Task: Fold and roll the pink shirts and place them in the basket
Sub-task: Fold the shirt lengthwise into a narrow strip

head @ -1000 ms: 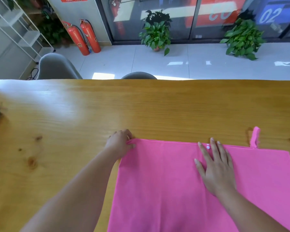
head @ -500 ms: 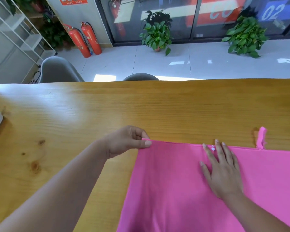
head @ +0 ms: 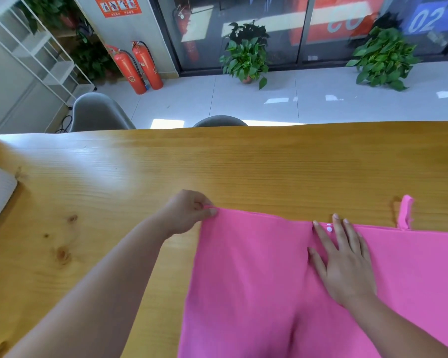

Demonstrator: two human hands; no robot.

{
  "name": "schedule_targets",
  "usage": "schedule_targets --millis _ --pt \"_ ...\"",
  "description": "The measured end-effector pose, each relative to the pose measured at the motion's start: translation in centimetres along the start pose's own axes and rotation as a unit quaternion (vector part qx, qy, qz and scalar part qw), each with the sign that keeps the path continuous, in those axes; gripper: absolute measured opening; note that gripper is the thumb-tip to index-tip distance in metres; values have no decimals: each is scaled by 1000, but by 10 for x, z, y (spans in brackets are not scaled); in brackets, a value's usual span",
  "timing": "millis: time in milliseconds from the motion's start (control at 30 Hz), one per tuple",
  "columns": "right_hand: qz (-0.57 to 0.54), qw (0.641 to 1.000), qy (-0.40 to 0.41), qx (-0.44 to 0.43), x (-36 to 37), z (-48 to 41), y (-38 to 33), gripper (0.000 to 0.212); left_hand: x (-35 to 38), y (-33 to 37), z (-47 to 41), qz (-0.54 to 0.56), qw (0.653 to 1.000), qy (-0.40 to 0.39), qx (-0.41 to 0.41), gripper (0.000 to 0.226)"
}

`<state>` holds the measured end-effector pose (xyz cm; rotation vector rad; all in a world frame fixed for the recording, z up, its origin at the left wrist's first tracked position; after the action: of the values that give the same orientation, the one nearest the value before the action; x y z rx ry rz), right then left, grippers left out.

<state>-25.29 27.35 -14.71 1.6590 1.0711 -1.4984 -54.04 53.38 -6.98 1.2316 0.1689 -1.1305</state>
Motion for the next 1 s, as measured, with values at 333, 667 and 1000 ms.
schedule_targets --millis 333,667,1000 --pt "0 1000 -12 -3 2 -1 0 70 89 -17 34 -256 923 251 138 54" --pt "13 1000 -24 -10 13 -5 4 73 139 -42 35 -333 913 187 145 78" --pt "20 998 -55 -9 12 -4 -2 76 196 4 45 -340 912 167 156 75"
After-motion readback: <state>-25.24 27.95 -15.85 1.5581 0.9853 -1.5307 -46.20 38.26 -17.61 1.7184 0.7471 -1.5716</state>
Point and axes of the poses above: each hand's wrist, its own z-axis away from the middle knuckle, its own x-axis out of the palm, y = z × x, the point moved 10 cm from there along -z, towards the middle knuckle, and after that the axes turned 11 degrees about y, right-handed, at the moved point
